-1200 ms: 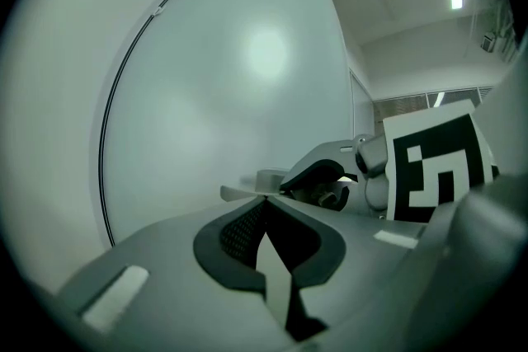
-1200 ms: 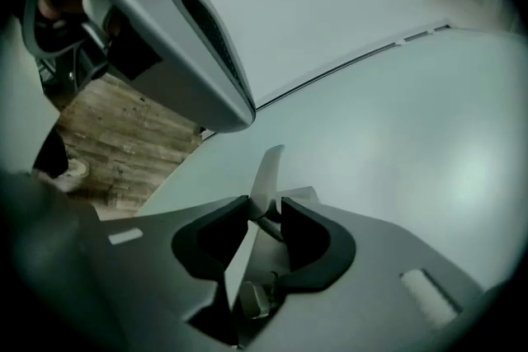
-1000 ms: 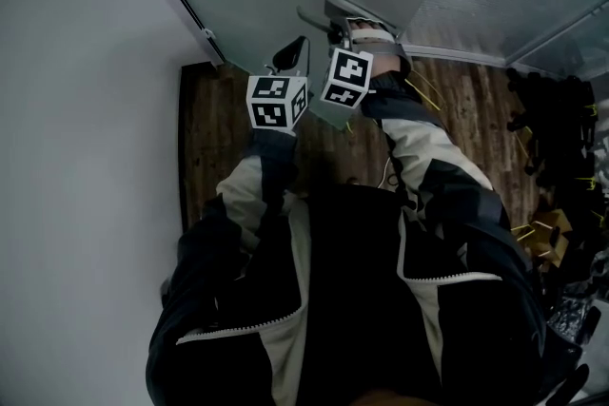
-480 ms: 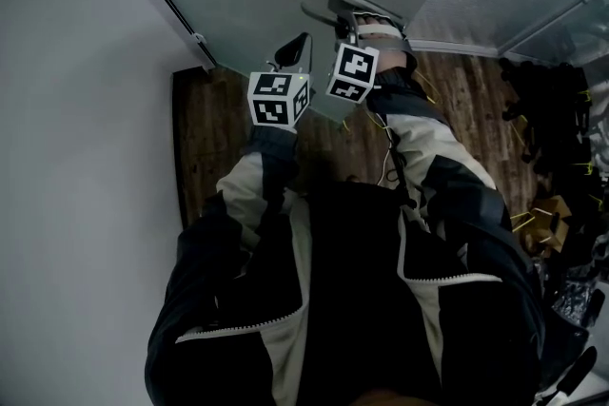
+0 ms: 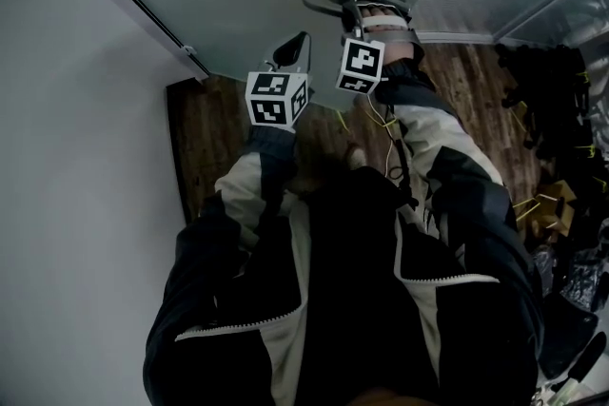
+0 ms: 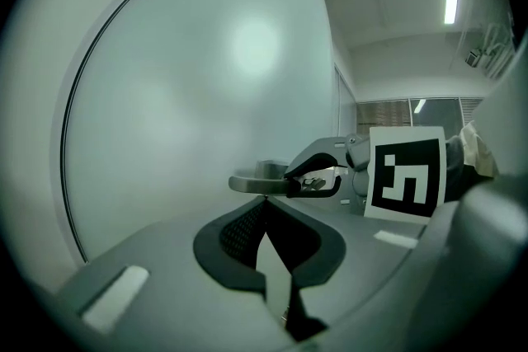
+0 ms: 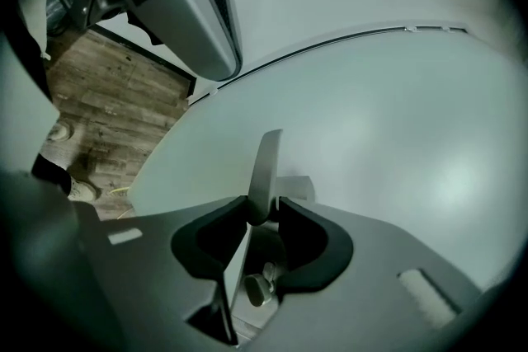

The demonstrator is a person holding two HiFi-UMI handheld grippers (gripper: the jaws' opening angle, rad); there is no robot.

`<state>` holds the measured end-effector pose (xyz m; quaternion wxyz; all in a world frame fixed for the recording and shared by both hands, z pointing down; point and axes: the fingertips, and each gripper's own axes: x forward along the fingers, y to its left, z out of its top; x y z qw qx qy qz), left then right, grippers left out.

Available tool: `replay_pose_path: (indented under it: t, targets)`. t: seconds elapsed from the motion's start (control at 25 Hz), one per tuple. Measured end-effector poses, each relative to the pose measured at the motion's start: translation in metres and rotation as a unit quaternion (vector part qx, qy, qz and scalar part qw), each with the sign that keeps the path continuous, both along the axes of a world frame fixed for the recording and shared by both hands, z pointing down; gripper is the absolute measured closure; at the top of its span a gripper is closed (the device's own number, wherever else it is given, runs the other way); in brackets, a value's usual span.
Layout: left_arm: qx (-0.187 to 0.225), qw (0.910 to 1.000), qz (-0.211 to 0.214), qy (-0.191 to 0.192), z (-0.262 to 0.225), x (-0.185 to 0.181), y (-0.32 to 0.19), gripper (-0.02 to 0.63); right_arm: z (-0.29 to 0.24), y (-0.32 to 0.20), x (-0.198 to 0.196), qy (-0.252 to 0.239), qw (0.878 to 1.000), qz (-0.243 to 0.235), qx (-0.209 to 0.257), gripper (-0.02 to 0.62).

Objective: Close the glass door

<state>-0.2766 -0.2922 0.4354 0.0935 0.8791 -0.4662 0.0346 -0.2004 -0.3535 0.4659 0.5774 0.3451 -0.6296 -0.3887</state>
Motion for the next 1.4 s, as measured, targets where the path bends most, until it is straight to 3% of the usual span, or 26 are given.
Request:
replay_pose_path:
  t: [0.28, 0.88, 1.4]
  targets:
    - [0.003, 0.9997, -0.018, -0.015, -0.001, 0.022, -0.057, 0.604, 0.0, -0.052, 0.022, -0.008, 1.0, -0.015, 0.009, 0.474]
    - [-0.001, 0.9929, -0.118, -0.011, -0.01, 0.069, -0.193, 0.604, 0.003, -0.177, 0.056, -0.017, 0.995, -0.098, 0.006, 0.479]
    - [-0.001, 0.9929, -0.117, -0.021, -0.02, 0.073, -0.265, 0.604, 0.0, -0.269, 0.064, -0.008, 0.994, -0.104, 0.021, 0.48]
